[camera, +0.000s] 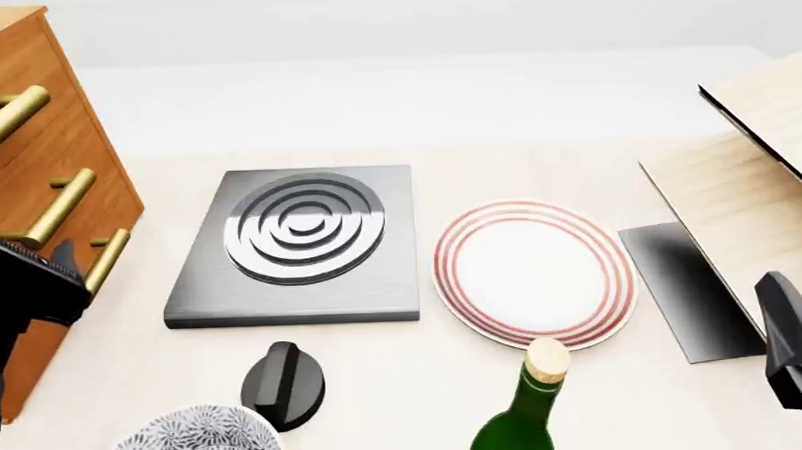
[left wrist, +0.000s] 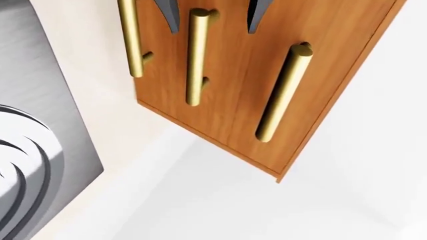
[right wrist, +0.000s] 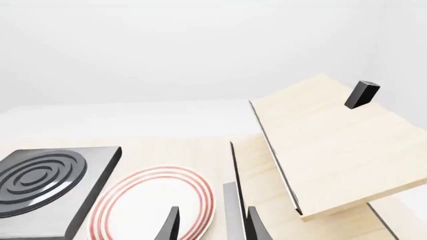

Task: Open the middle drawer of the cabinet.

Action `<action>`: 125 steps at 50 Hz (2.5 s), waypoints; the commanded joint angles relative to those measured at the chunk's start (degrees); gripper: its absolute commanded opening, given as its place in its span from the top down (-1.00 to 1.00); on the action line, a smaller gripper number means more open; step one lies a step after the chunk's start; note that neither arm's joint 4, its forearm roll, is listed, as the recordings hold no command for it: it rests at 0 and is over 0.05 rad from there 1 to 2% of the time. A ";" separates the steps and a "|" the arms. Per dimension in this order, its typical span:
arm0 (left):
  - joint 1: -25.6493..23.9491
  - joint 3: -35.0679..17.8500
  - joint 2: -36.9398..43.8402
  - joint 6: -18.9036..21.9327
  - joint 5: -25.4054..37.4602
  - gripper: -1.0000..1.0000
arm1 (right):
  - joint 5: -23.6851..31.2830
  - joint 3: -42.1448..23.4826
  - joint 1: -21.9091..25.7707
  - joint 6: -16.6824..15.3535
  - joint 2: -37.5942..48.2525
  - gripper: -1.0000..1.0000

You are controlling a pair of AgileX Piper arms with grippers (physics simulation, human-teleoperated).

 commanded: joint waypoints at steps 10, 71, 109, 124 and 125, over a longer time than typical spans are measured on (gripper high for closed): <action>-0.18 -4.08 5.75 0.49 -0.08 -1.00 | 0.01 0.00 0.01 0.00 -0.01 -1.00; -14.30 -7.43 9.59 22.57 -0.10 1.00 | 0.00 0.00 0.01 -0.01 0.01 -1.00; -22.90 8.85 -8.14 19.81 -0.10 -1.00 | 0.02 0.00 0.01 0.00 -0.03 -1.00; -28.43 11.54 -48.51 14.06 32.24 -1.00 | 0.01 0.00 0.01 0.00 -0.01 -1.00; -28.32 11.54 -61.06 13.97 44.58 -1.00 | 0.01 0.00 0.00 0.00 -0.02 -1.00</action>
